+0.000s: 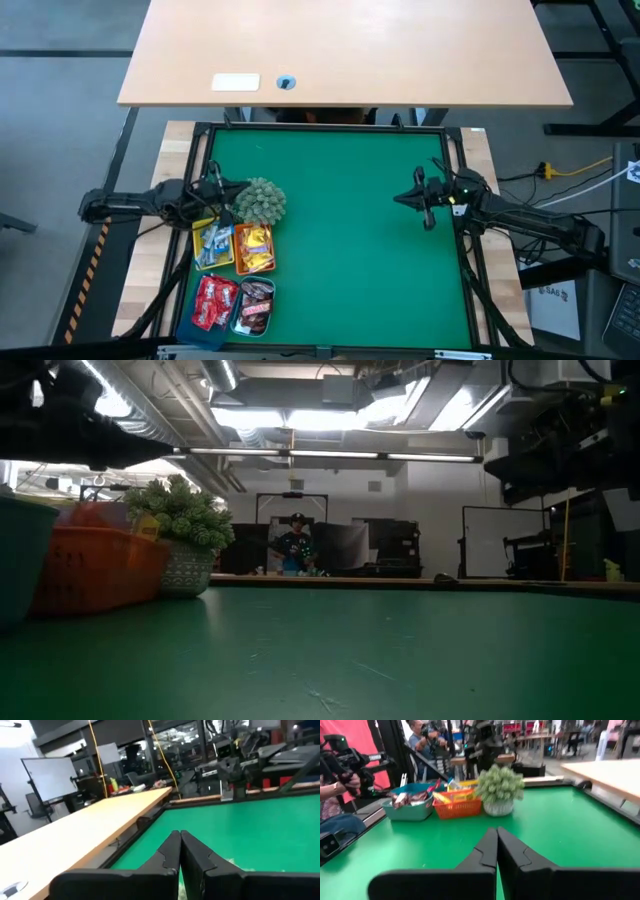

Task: Sort candy
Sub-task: Return to Home Position

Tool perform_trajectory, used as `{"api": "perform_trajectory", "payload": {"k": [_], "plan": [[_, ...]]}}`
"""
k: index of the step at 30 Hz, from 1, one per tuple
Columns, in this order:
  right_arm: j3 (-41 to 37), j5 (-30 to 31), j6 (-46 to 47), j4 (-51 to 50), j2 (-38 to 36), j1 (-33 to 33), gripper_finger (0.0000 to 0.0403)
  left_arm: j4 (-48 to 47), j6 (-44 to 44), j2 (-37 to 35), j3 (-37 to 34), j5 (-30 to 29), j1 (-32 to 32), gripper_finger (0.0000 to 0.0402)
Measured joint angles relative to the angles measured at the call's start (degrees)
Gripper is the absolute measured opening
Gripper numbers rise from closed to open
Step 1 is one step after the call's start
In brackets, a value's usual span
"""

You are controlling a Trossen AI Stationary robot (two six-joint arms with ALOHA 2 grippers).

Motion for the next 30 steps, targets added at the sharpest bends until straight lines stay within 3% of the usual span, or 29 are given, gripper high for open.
{"api": "perform_trajectory", "payload": {"k": [5,9,15,21,30], "plan": [[0.0,-2.5,0.0,-9.3,0.0,0.0,0.0001,-1.1,-0.2,0.0,0.0,6.2,3.0,0.0002],[0.0,0.2,0.0,-15.8,0.1,0.0,0.0001,-1.2,-0.2,0.0,0.0,7.2,3.4,0.0002],[0.0,8.2,1.6,-13.6,0.0,0.0,0.0001,-1.2,-0.3,0.0,0.0,7.2,3.4,0.0001],[0.0,7.3,5.8,-8.0,0.0,0.8,0.0001,-1.2,-0.3,0.0,0.0,7.1,3.4,0.0001],[0.0,24.8,5.9,-3.3,1.0,14.9,0.0001,-1.2,-0.3,0.0,0.0,7.0,3.4,0.0001]]}}
